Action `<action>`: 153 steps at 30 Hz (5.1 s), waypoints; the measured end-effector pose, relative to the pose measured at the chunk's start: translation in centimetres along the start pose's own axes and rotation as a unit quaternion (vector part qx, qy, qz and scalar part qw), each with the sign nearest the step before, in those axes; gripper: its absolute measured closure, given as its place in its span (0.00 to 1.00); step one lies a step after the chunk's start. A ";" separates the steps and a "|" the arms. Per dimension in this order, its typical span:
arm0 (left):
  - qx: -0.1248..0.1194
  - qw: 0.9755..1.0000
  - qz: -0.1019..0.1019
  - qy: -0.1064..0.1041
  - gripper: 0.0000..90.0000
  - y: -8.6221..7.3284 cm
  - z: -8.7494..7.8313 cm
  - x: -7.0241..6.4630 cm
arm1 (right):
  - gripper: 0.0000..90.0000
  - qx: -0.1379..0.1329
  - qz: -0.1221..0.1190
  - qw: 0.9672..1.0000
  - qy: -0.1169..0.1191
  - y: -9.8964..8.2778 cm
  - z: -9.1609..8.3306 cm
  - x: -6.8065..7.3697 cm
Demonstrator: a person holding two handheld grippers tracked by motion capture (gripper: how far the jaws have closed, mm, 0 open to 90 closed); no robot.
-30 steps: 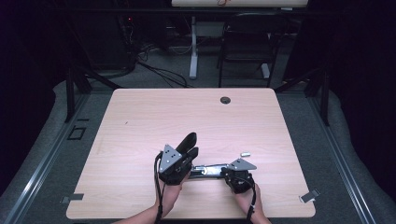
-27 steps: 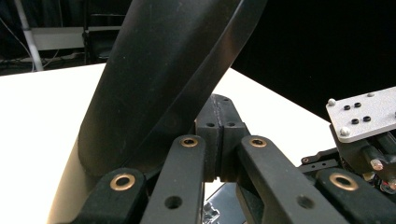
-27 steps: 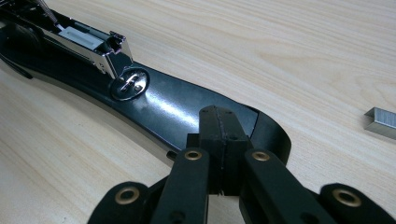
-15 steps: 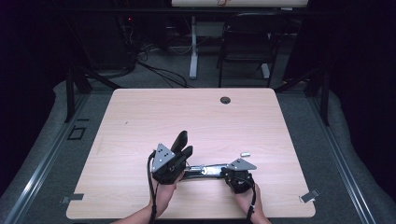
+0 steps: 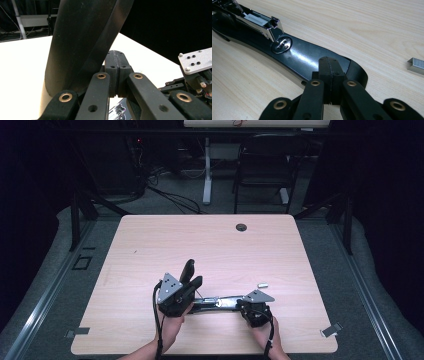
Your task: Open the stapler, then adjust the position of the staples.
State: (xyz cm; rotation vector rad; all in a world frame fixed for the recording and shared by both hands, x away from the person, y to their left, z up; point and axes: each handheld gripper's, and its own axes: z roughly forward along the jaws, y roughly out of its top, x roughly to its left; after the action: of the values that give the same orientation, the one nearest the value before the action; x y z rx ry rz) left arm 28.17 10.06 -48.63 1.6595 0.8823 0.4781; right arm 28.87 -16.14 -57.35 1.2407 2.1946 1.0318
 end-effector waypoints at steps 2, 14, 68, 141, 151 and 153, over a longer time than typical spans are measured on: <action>0.000 1.000 0.000 0.000 1.00 0.0 -0.1 0.1 | 1.00 0.000 0.000 1.000 0.000 0.0 0.0 0.0; 0.001 1.000 -0.001 0.005 1.00 0.1 -0.8 0.6 | 1.00 -0.001 0.001 1.000 0.000 0.0 0.0 0.0; 0.035 0.996 -0.070 0.041 0.98 -0.3 -4.6 6.2 | 1.00 0.011 0.014 1.000 0.007 0.4 0.1 -0.2; 0.361 0.930 0.042 -0.062 0.00 -3.6 -7.3 9.2 | 0.24 0.158 0.061 0.984 0.051 5.2 -2.6 -11.7; 0.373 0.927 0.011 -0.029 0.00 -3.7 -7.4 10.3 | 0.12 0.147 0.084 0.985 0.021 5.2 -2.8 -12.6; 0.379 0.925 0.012 -0.026 0.00 -3.8 -7.4 10.6 | 0.13 0.145 0.090 0.985 0.014 5.2 -2.8 -13.0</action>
State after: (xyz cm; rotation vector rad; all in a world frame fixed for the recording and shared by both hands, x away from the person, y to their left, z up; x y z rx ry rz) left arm 28.48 23.16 -51.62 2.3713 1.0849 0.0920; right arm 36.58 -26.65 -51.61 1.5859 2.3513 0.8159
